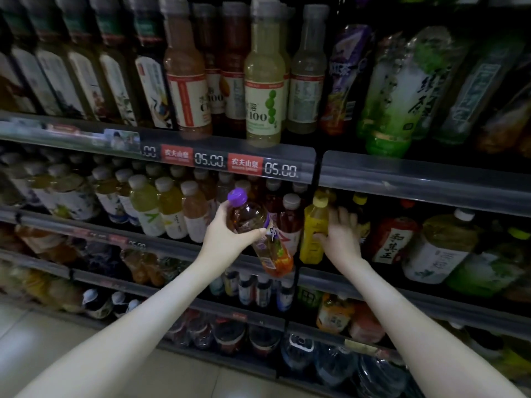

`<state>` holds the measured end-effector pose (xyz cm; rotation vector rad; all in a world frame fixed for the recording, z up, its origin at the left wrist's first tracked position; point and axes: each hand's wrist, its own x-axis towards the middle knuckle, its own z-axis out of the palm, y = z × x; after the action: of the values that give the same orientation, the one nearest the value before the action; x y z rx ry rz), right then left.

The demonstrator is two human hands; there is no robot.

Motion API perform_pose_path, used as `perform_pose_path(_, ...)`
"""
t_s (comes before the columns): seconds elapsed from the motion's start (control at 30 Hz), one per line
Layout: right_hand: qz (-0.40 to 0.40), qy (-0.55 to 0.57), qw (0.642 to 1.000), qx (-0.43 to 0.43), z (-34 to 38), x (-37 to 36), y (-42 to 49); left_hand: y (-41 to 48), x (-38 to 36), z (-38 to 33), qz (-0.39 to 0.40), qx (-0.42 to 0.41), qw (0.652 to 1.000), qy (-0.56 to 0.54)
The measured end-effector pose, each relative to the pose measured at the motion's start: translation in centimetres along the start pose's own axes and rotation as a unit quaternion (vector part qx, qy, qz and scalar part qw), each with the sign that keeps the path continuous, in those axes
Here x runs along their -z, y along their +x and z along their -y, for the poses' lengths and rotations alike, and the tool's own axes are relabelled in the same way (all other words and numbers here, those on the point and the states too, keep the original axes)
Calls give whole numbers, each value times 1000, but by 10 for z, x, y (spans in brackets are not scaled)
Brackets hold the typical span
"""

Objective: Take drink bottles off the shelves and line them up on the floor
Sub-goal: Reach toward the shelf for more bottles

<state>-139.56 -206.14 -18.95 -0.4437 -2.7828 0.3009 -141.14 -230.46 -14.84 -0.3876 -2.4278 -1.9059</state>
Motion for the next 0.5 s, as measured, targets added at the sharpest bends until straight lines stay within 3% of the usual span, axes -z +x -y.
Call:
perform_pose_path(0.13, 7, -61, 997, -49, -3, 6, 16, 4, 3, -3, 4, 36, 999, -8)
perform_pose_path(0.27, 16, -89, 995, -37, 2, 6, 21, 5, 5, 0, -4, 65, 997, -35)
perform_pose_path(0.4, -39, -94, 992, 76, 2, -12, 7, 9, 9, 4, 6, 96, 993, -65)
perform_pose_path(0.5, -54, -106, 987, 104, -4, -23, 5, 12, 11, 5, 18, 102, 993, -59)
